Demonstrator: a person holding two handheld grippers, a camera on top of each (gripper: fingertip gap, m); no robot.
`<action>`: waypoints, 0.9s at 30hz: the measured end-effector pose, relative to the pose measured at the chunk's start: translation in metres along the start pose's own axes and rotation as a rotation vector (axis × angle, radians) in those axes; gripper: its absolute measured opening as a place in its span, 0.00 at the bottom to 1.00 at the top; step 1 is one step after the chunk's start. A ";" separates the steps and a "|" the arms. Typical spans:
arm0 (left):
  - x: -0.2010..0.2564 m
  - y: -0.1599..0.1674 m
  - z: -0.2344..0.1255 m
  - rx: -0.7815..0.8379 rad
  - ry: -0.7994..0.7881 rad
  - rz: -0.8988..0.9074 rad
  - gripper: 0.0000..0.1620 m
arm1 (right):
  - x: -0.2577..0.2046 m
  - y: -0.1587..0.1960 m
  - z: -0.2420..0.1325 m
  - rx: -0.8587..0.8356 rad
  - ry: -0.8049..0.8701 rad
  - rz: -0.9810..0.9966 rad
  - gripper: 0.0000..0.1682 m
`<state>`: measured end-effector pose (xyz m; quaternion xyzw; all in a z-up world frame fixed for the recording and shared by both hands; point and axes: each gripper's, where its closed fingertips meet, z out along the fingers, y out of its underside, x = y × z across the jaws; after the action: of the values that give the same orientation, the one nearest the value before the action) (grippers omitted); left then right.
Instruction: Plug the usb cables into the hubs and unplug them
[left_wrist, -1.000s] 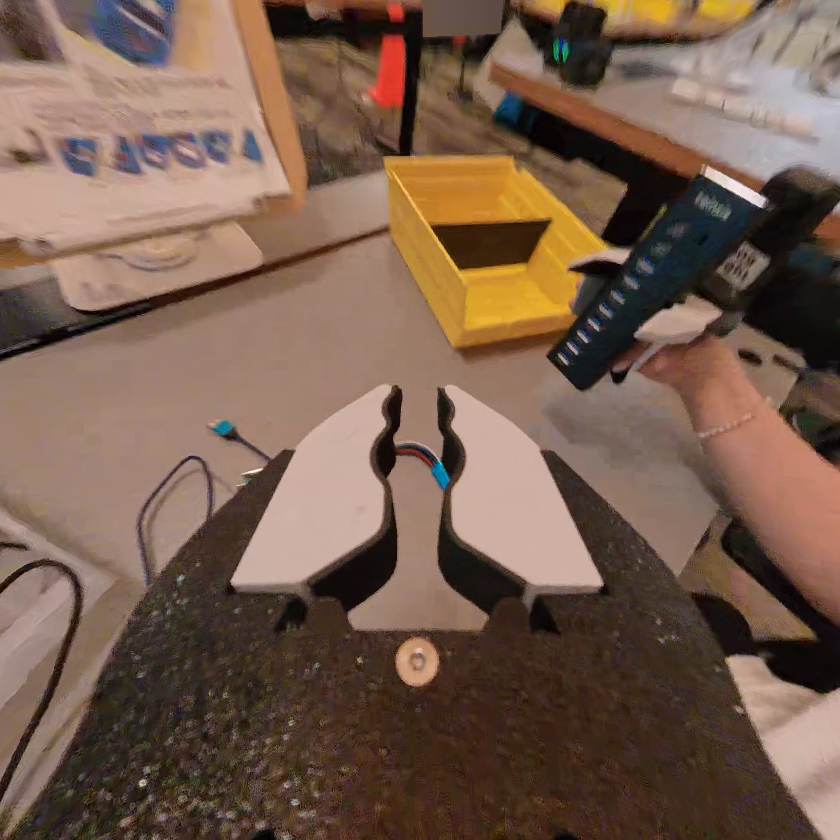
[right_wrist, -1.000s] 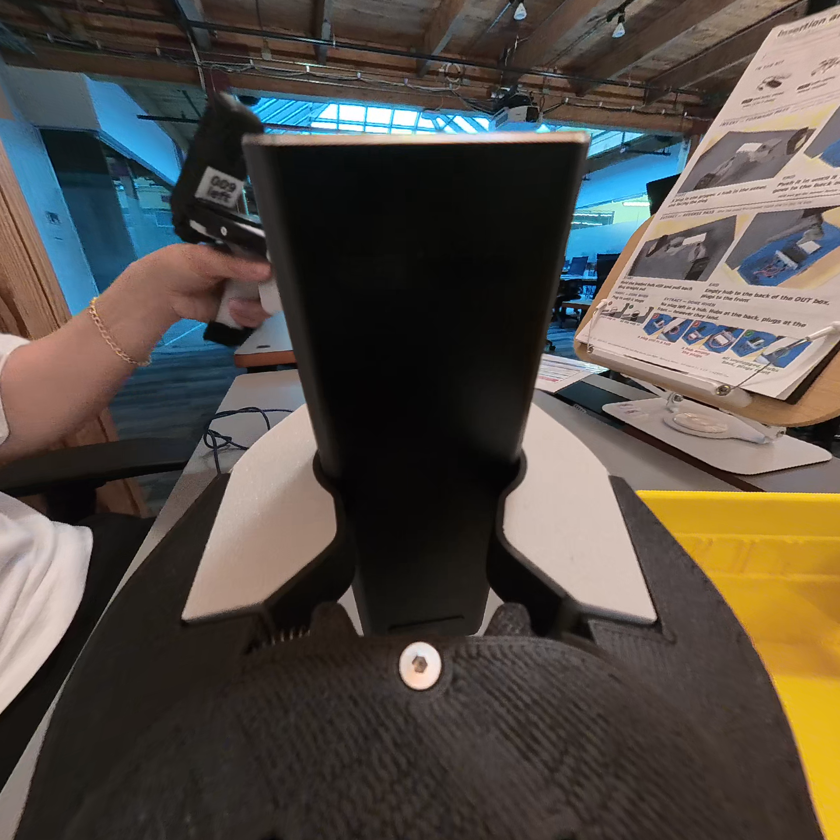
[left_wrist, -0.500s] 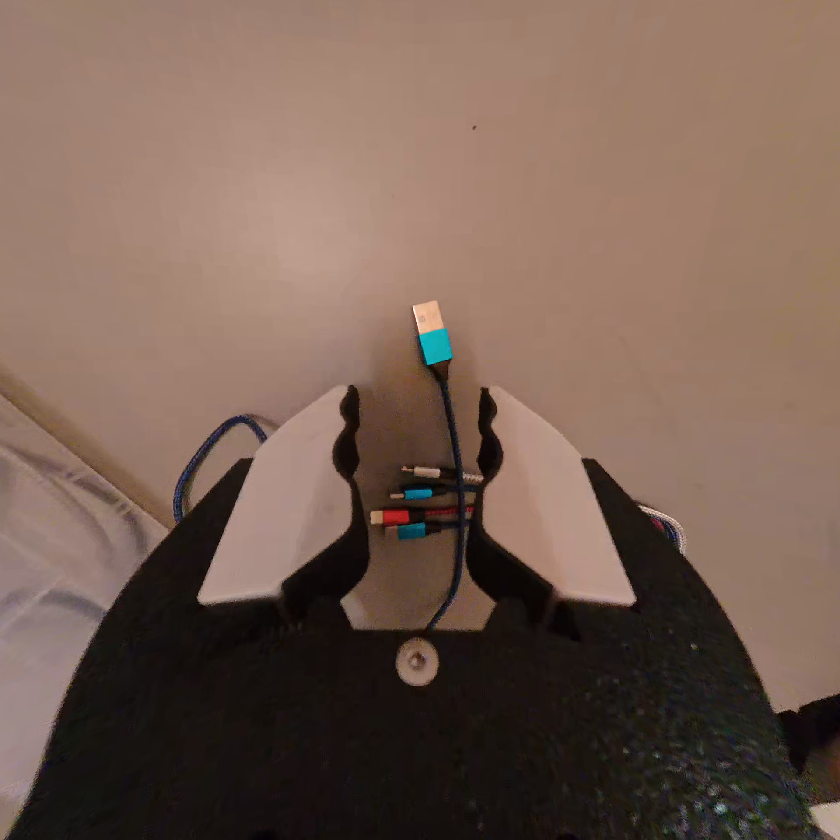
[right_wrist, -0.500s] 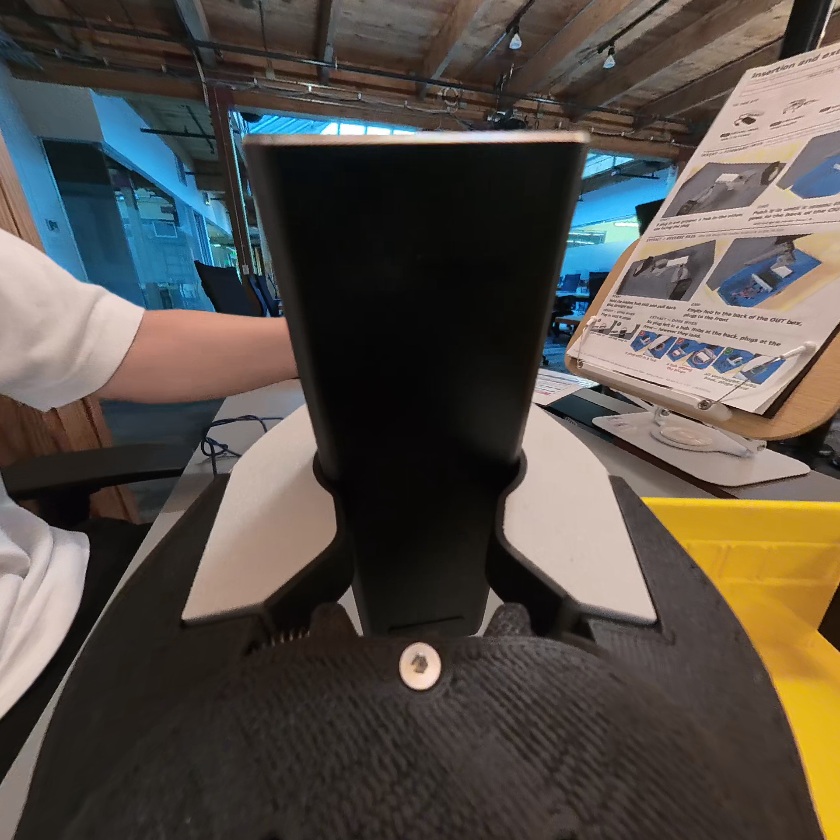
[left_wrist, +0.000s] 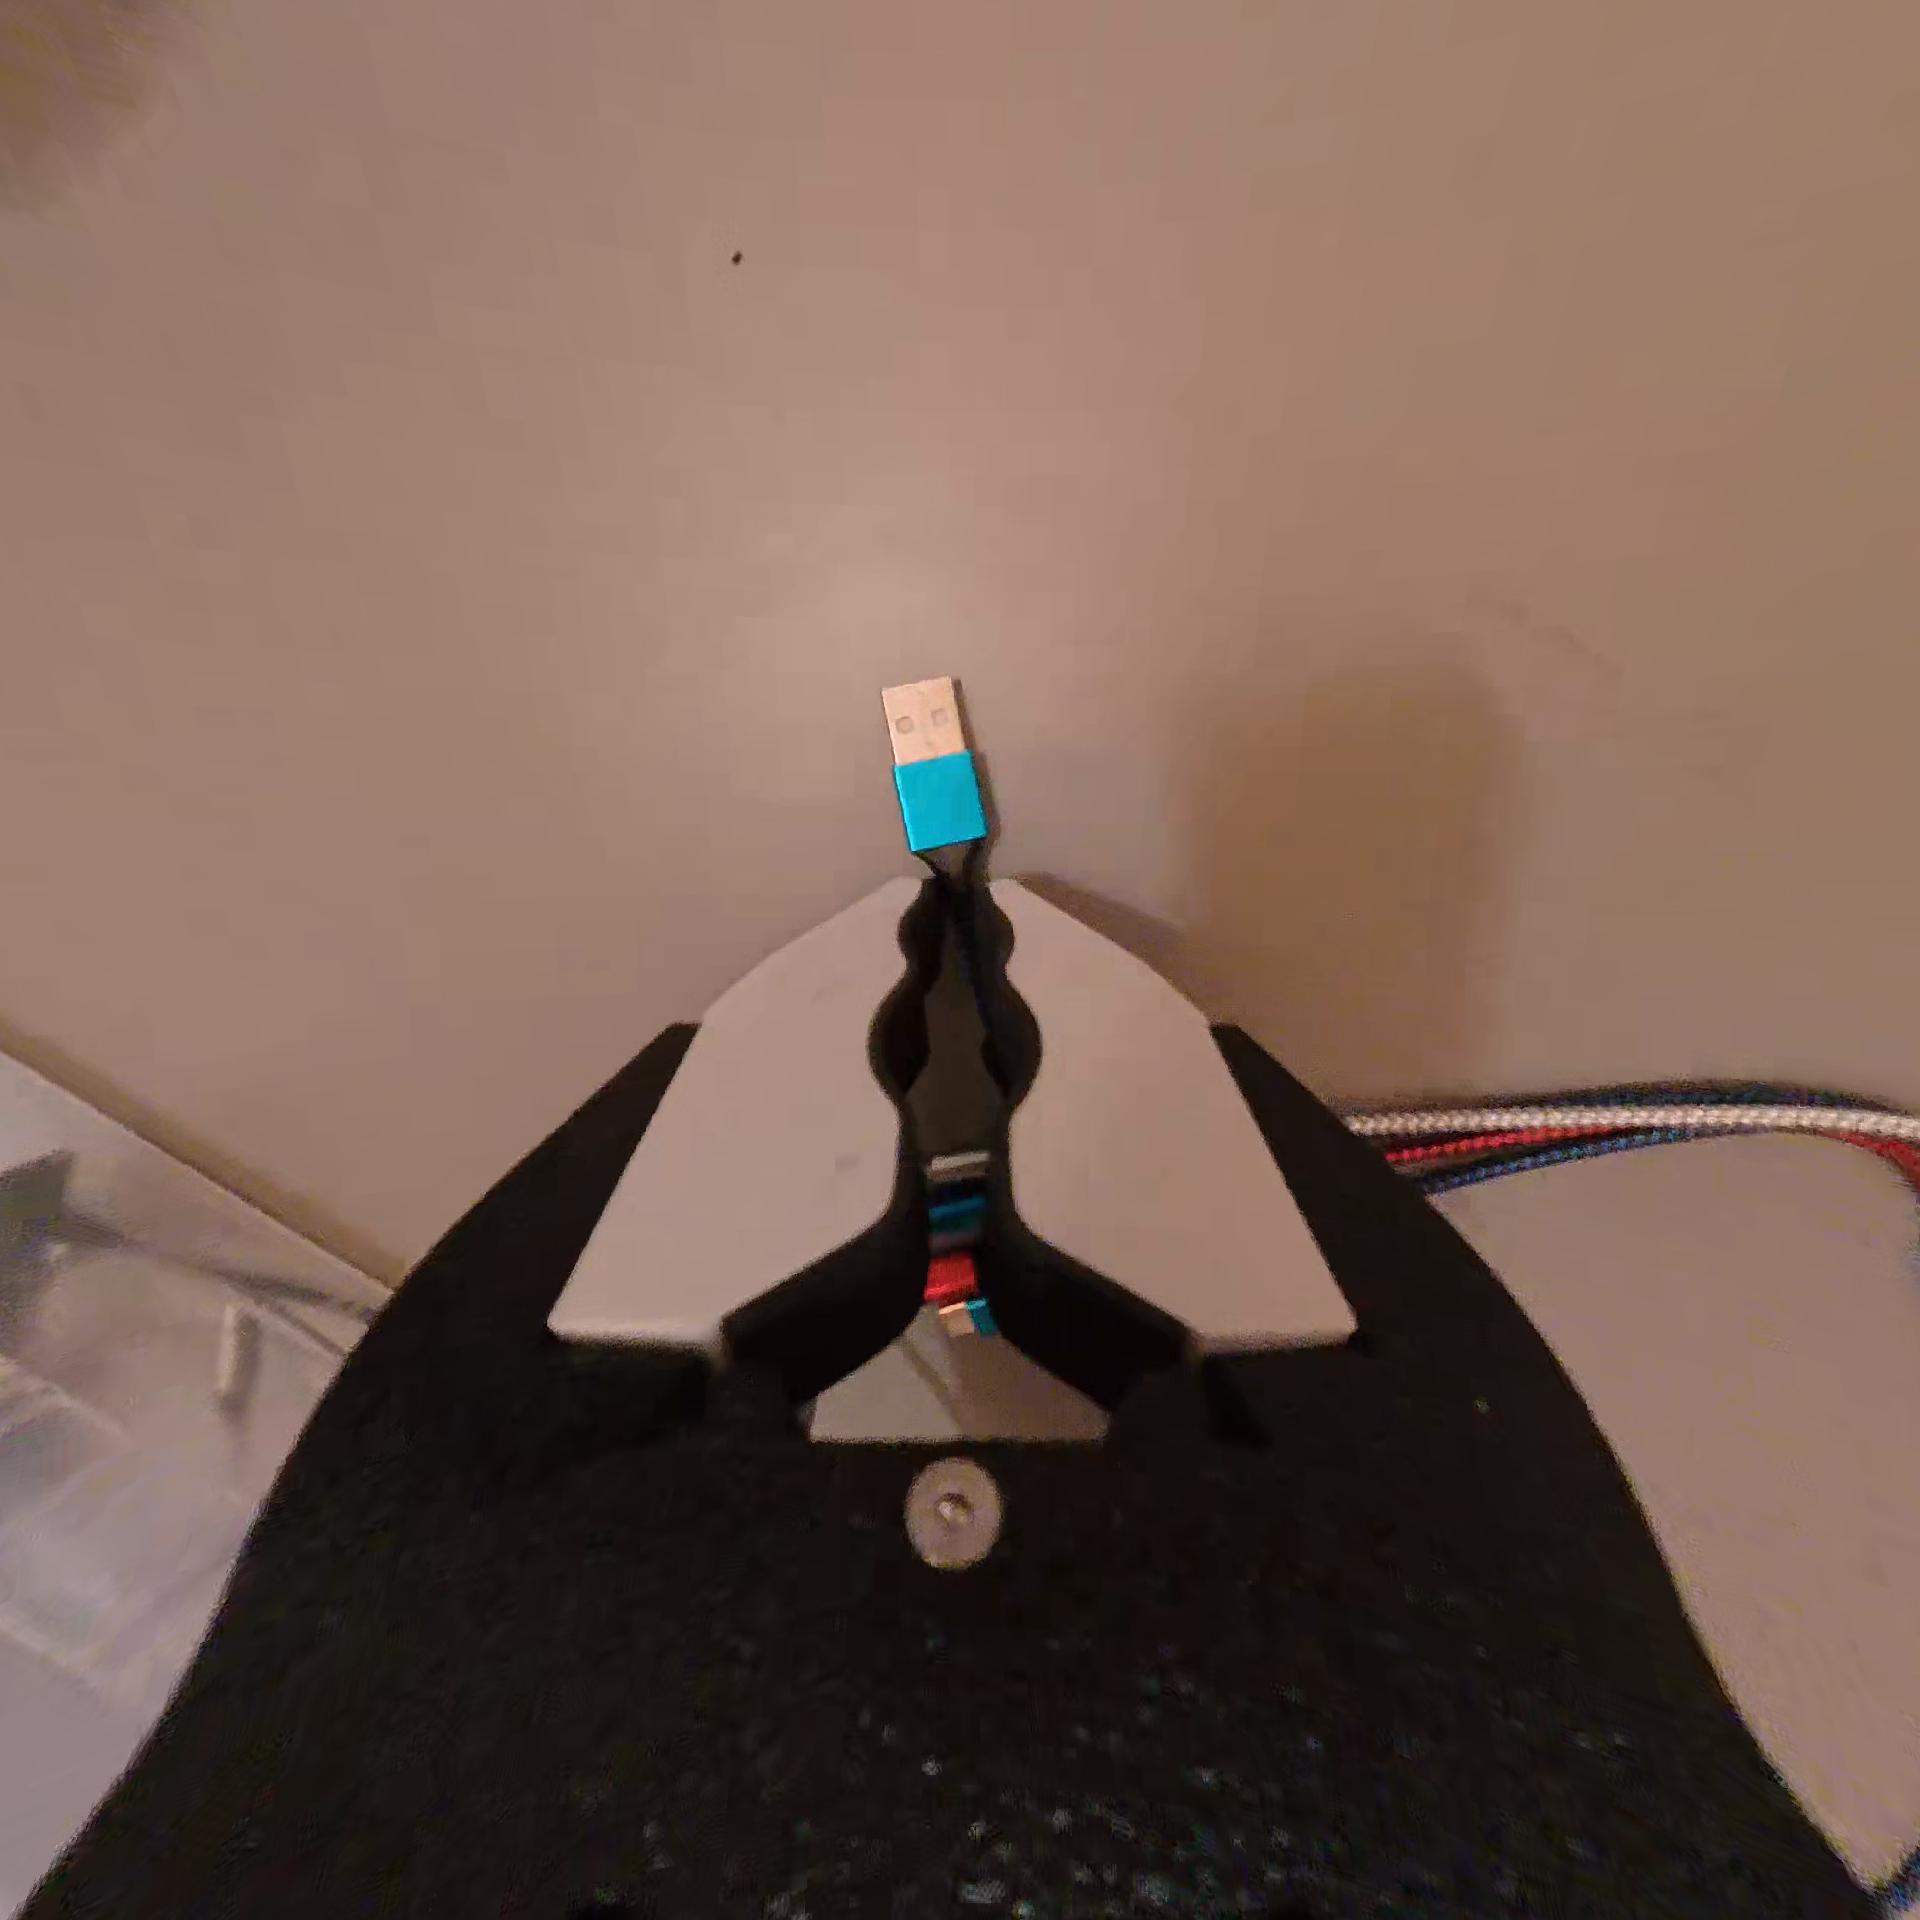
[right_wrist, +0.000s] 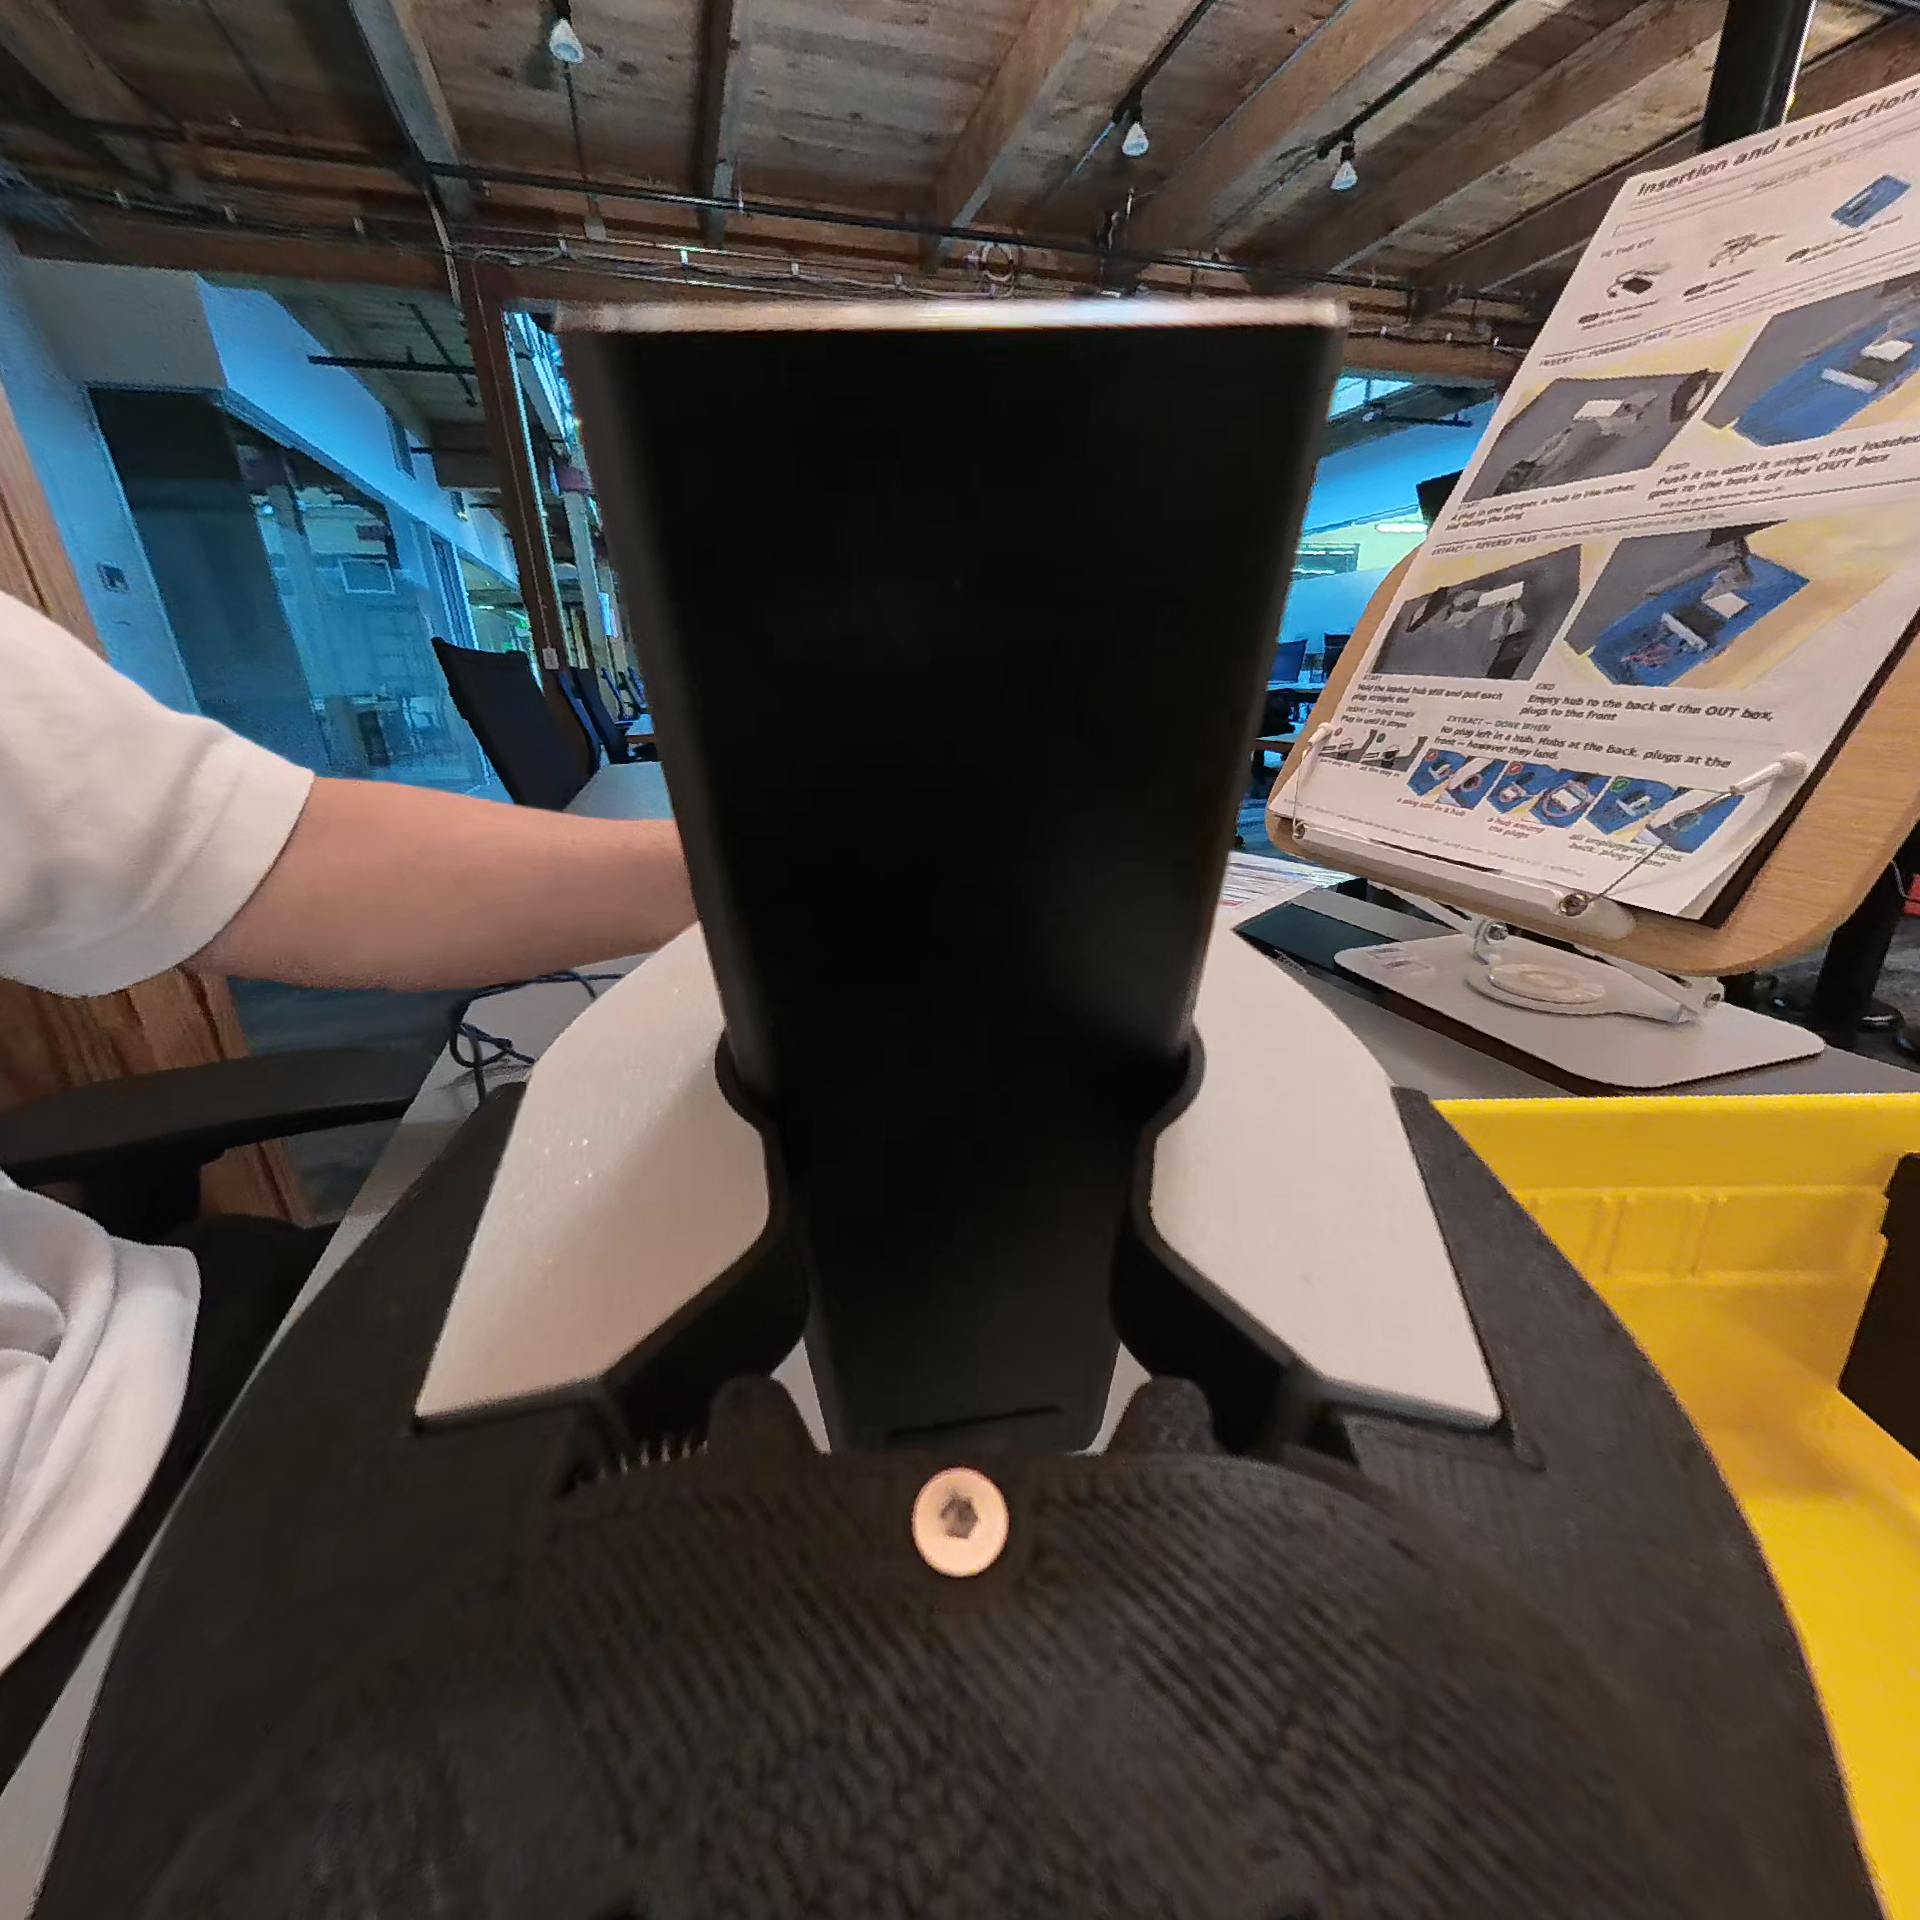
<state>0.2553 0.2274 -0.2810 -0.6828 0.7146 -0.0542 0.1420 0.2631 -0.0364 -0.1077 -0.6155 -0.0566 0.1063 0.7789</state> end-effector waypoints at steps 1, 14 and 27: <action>0.001 -0.001 0.000 0.024 -0.002 0.068 0.03 | 0.000 0.000 0.001 0.000 -0.003 0.009 0.44; 0.105 -0.006 -0.123 0.388 0.414 0.554 0.02 | -0.017 0.029 0.033 -0.058 -0.140 0.058 0.44; 0.179 0.039 -0.165 0.315 0.546 0.736 0.02 | -0.048 0.063 0.059 -0.051 -0.346 0.121 0.44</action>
<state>0.1674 0.0329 -0.1573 -0.3158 0.9030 -0.2850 0.0606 0.1973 0.0215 -0.1526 -0.6099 -0.1555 0.2559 0.7337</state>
